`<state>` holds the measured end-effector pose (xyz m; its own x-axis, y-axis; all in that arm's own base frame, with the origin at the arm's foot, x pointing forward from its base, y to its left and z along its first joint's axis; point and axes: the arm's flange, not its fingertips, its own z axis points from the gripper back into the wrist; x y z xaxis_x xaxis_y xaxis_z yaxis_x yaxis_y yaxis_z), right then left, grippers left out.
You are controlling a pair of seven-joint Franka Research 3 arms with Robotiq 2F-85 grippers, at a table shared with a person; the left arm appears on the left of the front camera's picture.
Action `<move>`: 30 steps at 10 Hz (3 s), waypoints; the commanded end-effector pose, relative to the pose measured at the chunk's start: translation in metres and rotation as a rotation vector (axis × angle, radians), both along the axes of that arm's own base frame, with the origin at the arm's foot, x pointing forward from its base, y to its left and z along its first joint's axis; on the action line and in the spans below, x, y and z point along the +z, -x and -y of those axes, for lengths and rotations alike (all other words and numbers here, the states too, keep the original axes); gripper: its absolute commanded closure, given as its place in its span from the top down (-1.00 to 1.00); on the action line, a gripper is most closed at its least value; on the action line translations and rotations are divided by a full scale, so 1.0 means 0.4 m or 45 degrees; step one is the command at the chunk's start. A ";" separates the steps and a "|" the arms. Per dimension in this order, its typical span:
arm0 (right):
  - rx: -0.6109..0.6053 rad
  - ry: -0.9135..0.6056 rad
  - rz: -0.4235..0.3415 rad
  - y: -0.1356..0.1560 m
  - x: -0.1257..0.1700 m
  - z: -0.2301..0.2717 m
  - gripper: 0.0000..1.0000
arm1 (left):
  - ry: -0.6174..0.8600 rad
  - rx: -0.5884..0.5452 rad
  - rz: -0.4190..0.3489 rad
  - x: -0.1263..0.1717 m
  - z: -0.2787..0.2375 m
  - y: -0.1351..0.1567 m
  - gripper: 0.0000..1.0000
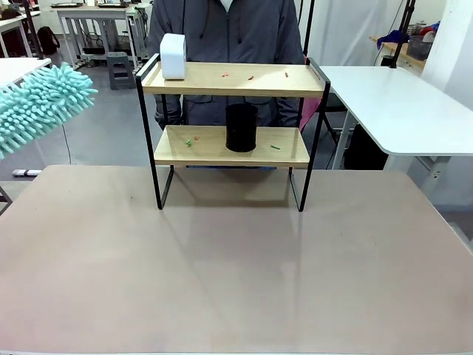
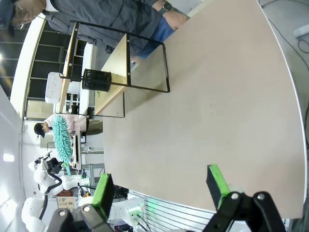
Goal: Clean the shelf.
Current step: Pick up the Duster from the human, then clean the specific tier of the Shelf with the Duster once objects are removed.
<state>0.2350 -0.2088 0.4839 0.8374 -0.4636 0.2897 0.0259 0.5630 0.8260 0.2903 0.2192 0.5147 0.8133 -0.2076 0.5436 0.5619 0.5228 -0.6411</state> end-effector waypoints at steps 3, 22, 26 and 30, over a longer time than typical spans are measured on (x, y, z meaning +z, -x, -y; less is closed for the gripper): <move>0.011 -0.003 0.040 -0.004 0.005 0.002 1.00 | 0.007 -0.053 -0.008 0.046 -0.006 0.016 -1.00; 0.011 -0.003 0.040 -0.004 0.005 0.002 1.00 | -0.430 -0.713 0.034 0.078 0.421 0.001 -0.75; 0.011 -0.003 0.040 -0.004 0.005 0.002 1.00 | -0.466 -0.417 0.121 0.027 0.723 -0.093 -0.75; 0.011 -0.003 0.040 -0.004 0.005 0.002 1.00 | -0.446 -0.451 0.100 0.035 0.734 -0.099 -0.75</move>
<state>0.2350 -0.2085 0.4846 0.8382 -0.4614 0.2907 0.0242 0.5640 0.8254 0.3355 -0.0796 0.5259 0.6408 -0.6272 0.4428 0.7667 0.4928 -0.4115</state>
